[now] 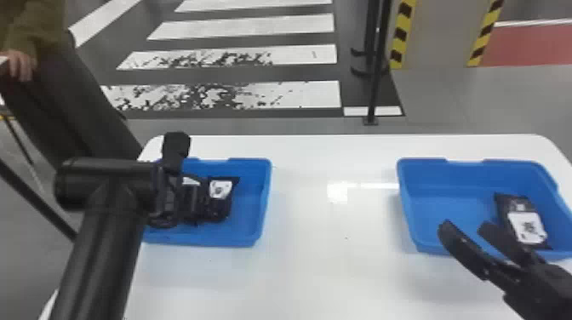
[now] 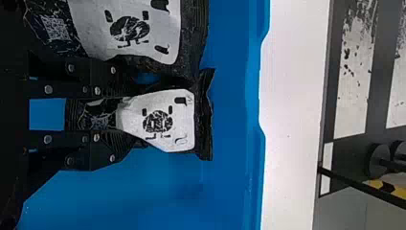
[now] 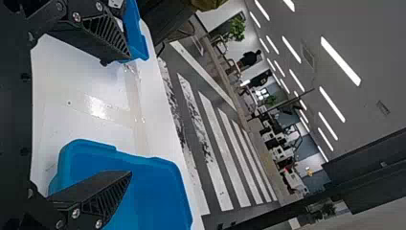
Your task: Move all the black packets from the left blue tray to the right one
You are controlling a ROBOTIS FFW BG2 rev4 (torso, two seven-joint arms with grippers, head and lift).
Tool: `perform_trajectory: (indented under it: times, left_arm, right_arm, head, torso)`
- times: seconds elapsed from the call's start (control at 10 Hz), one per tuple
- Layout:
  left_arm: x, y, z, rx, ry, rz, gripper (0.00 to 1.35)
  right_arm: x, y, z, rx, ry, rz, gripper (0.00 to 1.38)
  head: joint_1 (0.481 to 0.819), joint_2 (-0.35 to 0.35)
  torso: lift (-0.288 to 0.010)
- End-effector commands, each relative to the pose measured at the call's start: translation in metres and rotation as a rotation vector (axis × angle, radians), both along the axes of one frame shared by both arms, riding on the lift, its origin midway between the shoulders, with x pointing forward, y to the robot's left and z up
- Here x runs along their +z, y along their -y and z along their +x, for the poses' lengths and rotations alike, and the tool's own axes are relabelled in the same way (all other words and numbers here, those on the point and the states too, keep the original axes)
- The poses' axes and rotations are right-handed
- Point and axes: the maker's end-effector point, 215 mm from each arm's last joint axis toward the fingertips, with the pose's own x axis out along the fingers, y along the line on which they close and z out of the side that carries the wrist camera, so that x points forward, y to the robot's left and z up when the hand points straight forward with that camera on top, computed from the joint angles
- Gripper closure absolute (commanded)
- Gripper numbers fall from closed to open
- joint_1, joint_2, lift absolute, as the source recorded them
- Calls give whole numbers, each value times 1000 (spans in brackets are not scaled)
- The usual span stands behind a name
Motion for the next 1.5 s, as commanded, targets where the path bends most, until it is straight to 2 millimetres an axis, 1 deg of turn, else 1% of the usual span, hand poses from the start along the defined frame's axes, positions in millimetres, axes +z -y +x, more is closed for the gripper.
perform_trajectory:
  times: [0.0, 0.1, 0.2, 0.3, 0.4, 0.5, 0.6, 0.7, 0.8, 0.9, 1.0, 1.1, 1.2, 1.4]
  left_arm:
    - [14, 2, -2, -10, 57, -23, 1144]
    - [31, 5, -12, -12, 104, -54, 1144]
    - [49, 13, -20, -27, 148, -77, 1144]
    - [66, 24, -30, -54, 191, -98, 1144]
    - [85, 39, -41, -89, 241, -117, 1144]
    - [102, 62, -56, -143, 279, -142, 1144]
    - [115, 98, -70, -220, 311, -186, 1144]
    - [125, 134, -83, -297, 342, -241, 1144]
    - [124, 161, -98, -347, 335, -285, 1144]
    - [123, 183, -109, -385, 326, -322, 1144]
    - [121, 199, -116, -413, 315, -344, 1144]
    - [124, 215, -120, -448, 314, -365, 1144]
    - [131, 230, -122, -479, 323, -386, 1144]
    - [140, 257, -130, -541, 331, -422, 1144]
  right_arm:
    - [1, -1, -1, 1, 2, 5, 176]
    - [3, -1, -1, 2, 4, 4, 176]
    - [4, -2, -2, 6, 5, 5, 176]
    - [7, -7, -1, 16, 11, 11, 177]
    - [12, -15, -1, 37, 19, 17, 176]
    - [17, -23, 1, 62, 30, 25, 176]
    - [22, -30, 2, 82, 39, 27, 176]
    - [30, -40, 5, 110, 54, 33, 177]
    - [34, -50, 6, 140, 62, 39, 177]
    - [39, -60, 8, 166, 72, 43, 176]
    - [38, -67, 12, 183, 71, 52, 176]
    - [39, -72, 19, 201, 80, 62, 174]
    - [44, -82, 21, 225, 87, 71, 174]
    - [44, -96, 28, 253, 88, 91, 176]
  head:
    - [695, 124]
    - [695, 122]
    - [695, 121]
    - [695, 117]
    - [695, 110]
    - [695, 107]
    - [695, 99]
    - [695, 73]
    - [695, 38]
    - [695, 20]
    - [695, -7]
    - [695, -24]
    - [695, -39]
    - [695, -57]
  torso:
    - [-140]
    - [-140]
    - [-140]
    - [-140]
    - [-140]
    - [-140]
    - [-140]
    - [-140]
    - [-140]
    - [-140]
    - [-140]
    - [-140]
    - [-140]
    - [-140]
